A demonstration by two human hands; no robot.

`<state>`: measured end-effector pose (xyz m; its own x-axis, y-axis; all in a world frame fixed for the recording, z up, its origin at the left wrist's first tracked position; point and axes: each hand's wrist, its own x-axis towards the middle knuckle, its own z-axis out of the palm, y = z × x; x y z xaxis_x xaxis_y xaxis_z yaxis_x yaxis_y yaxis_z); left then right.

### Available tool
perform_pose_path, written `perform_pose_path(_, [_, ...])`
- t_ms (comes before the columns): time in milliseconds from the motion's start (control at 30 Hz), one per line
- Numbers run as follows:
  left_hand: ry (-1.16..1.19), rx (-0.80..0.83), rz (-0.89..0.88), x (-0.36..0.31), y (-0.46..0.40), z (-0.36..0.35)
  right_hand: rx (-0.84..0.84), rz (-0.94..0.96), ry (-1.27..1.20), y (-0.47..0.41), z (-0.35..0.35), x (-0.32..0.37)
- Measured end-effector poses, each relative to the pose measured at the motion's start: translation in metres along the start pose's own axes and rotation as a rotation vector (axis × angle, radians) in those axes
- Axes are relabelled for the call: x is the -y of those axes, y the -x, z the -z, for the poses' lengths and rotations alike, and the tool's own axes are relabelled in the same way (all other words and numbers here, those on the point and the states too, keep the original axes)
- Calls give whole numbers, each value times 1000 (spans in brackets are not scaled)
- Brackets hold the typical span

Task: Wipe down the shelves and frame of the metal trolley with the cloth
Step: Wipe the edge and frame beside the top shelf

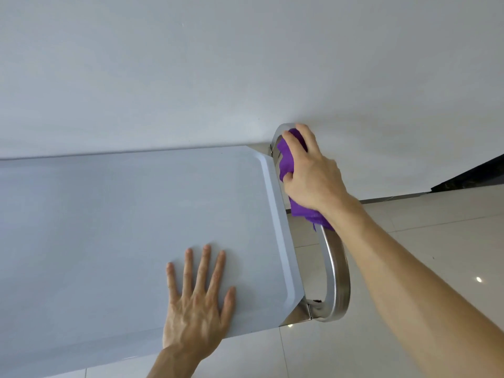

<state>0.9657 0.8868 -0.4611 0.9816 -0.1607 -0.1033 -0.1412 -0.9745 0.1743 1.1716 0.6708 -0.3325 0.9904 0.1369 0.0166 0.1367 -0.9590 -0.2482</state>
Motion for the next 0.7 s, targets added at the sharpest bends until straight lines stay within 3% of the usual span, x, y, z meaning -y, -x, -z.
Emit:
perform_pose_path(233, [-12,55,10,1,0,3,32,-68,-76,-39,-5,-1])
perform_pose_path(700, [-47,58,7,0,4,-1,-135,-203,44,107,-8,10])
